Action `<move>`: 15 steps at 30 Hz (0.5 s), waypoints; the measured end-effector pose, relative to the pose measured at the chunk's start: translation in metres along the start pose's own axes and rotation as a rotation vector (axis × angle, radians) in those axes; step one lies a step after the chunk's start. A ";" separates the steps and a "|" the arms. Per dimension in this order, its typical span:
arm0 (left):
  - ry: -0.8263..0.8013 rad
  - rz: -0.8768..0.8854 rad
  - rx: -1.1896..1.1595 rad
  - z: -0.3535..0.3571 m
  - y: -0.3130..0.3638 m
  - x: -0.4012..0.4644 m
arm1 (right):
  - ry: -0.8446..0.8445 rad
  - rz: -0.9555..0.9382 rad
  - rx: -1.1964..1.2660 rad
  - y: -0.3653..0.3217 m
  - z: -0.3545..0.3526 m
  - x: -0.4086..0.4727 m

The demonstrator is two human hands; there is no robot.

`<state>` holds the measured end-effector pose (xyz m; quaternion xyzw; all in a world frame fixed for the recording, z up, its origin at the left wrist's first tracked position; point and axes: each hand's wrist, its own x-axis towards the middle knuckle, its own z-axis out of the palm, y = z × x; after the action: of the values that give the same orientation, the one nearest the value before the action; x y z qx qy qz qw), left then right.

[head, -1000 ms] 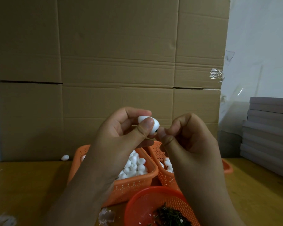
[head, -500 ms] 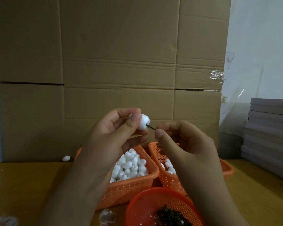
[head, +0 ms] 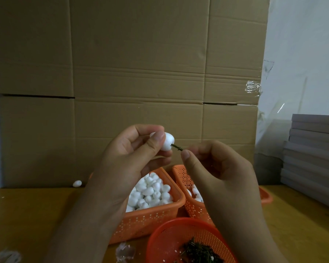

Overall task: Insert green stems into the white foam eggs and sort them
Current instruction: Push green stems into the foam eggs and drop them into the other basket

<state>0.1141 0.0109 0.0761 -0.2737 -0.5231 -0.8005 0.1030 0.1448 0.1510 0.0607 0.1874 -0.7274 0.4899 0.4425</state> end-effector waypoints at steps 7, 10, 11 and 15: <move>-0.044 -0.004 0.054 0.001 -0.006 0.000 | -0.014 -0.027 -0.031 0.000 0.000 0.000; -0.060 -0.011 0.052 0.002 -0.007 0.000 | -0.019 -0.039 -0.043 0.000 0.001 -0.001; -0.067 -0.012 0.049 0.002 -0.007 0.000 | -0.020 -0.047 -0.053 0.000 0.001 -0.001; -0.077 -0.004 0.058 0.002 -0.008 -0.001 | -0.022 -0.064 -0.092 0.001 -0.001 -0.001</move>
<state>0.1123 0.0163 0.0702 -0.3000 -0.5502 -0.7742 0.0890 0.1447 0.1521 0.0589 0.1951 -0.7477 0.4393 0.4581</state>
